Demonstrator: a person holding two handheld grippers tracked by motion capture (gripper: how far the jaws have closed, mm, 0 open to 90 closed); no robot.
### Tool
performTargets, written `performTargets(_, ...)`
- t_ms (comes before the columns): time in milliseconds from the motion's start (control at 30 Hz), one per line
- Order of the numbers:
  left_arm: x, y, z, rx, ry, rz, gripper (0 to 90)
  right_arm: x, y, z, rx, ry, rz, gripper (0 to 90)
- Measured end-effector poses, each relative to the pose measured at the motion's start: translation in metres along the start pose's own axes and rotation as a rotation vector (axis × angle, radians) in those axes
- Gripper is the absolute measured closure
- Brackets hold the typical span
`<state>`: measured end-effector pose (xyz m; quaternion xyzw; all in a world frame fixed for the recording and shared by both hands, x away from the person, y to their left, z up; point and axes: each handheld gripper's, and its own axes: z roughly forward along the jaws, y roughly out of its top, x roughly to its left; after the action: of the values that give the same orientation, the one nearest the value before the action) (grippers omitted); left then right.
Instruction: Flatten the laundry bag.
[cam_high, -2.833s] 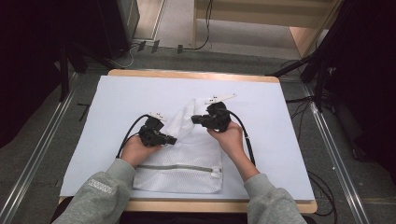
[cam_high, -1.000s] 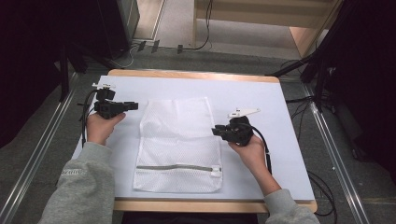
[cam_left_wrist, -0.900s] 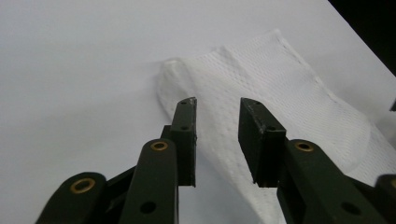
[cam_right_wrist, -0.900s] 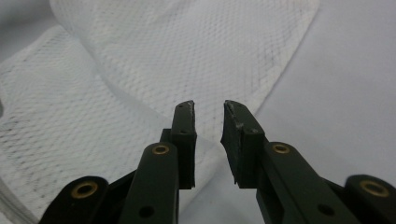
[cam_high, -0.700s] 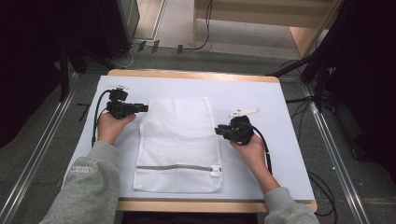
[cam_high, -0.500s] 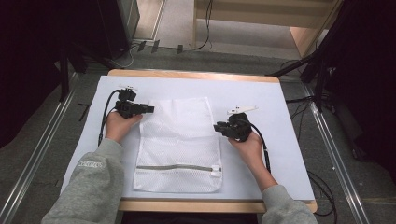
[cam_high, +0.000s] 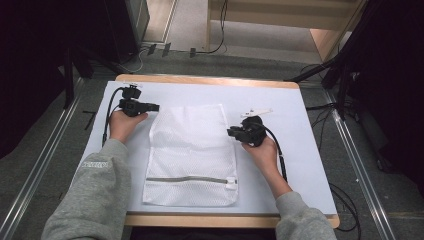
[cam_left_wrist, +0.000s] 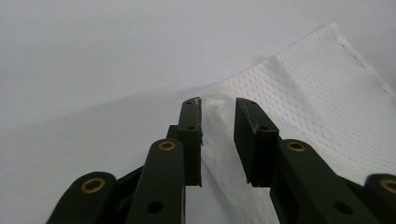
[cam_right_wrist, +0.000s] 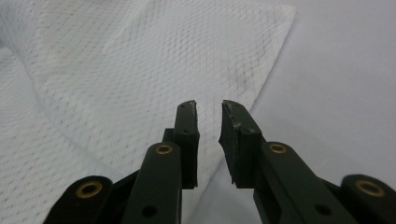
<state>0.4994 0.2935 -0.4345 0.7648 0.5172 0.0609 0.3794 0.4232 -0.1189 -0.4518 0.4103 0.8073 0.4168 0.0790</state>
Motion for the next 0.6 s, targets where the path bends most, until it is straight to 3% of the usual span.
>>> performTargets(167, -0.004, -0.001, 0.014, 0.033, 0.024, 0.021, 68.2, 0.000, 0.000, 0.012, 0.005, -0.005, 0.012, 70.4)
performTargets(233, -0.005, -0.002, 0.018, 0.035, 0.011, 0.019, 68.5, 0.000, -0.001, 0.017, 0.012, -0.013, 0.009, 69.1)
performTargets(400, -0.010, -0.005, 0.028, 0.065, 0.028, 0.070, 83.4, 0.000, -0.003, 0.027, 0.048, -0.043, -0.006, 69.4)
performTargets(500, -0.009, -0.004, 0.029, 0.065, 0.029, 0.066, 89.1, 0.002, -0.003, 0.030, 0.046, -0.065, -0.012, 75.2)
performTargets(600, -0.005, -0.004, 0.023, 0.059, 0.026, 0.048, 90.0, 0.003, -0.002, 0.031, 0.057, -0.099, -0.034, 90.0)
